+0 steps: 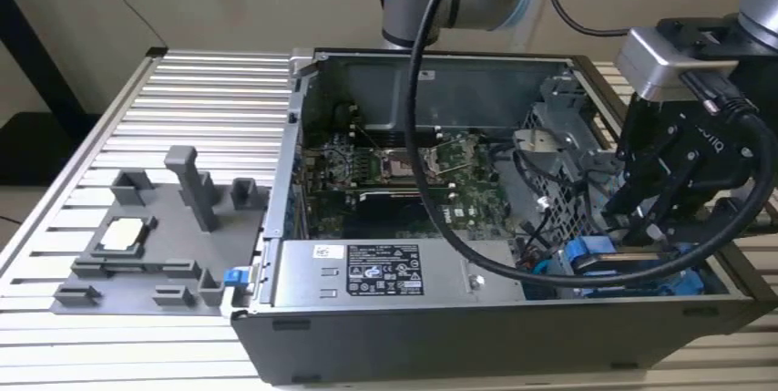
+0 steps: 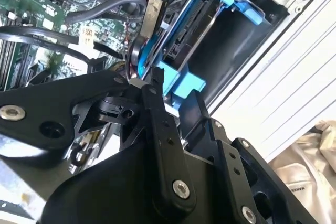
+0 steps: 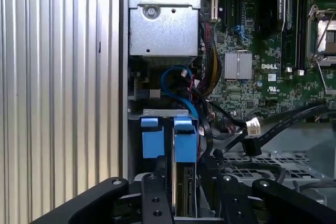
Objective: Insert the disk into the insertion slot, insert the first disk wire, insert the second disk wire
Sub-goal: 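Insert the disk into the insertion slot, then insert the first disk wire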
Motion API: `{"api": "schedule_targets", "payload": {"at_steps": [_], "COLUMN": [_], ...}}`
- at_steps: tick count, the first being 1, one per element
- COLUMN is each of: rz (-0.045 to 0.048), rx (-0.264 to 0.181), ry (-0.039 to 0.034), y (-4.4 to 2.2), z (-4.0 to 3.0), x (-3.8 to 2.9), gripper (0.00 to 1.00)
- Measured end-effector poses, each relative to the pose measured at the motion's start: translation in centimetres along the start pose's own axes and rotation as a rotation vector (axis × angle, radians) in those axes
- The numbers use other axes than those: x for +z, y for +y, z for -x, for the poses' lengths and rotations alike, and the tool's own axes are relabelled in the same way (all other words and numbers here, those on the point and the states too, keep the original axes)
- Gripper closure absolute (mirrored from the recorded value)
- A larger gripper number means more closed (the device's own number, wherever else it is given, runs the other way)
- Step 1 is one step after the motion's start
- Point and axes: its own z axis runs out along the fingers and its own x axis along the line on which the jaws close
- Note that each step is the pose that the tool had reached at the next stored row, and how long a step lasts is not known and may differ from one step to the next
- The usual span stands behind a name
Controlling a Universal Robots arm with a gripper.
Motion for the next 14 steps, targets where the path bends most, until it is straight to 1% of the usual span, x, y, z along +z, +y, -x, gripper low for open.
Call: {"api": "schedule_targets", "payload": {"at_steps": [2, 3, 4, 5, 6, 11, 13, 14], "rz": [0.0, 0.0, -0.0002, -0.0028, -0.0172, -0.1084, -0.1362, -0.1467], "rx": [0.0, 0.0, 0.0, 0.0, -0.001, -0.003, -0.004, -0.004], "ry": [0.0, 0.0003, 0.0002, -0.0001, -0.0001, -0.0048, -0.0055, -0.0056], "y": [0.02, 0.03, 0.03, 0.03, 0.08, 0.4, 0.45, 0.46], "z": [0.02, 0.03, 0.04, 0.06, 0.08, 0.24, 0.49, 0.71], "x": [-0.8, -1.04, -1.1, -1.09, -1.1, -1.09, -1.06, -1.04], "gripper": [0.59, 0.59, 0.59, 0.59, 0.59, 0.59, 0.59, 0.59]}}
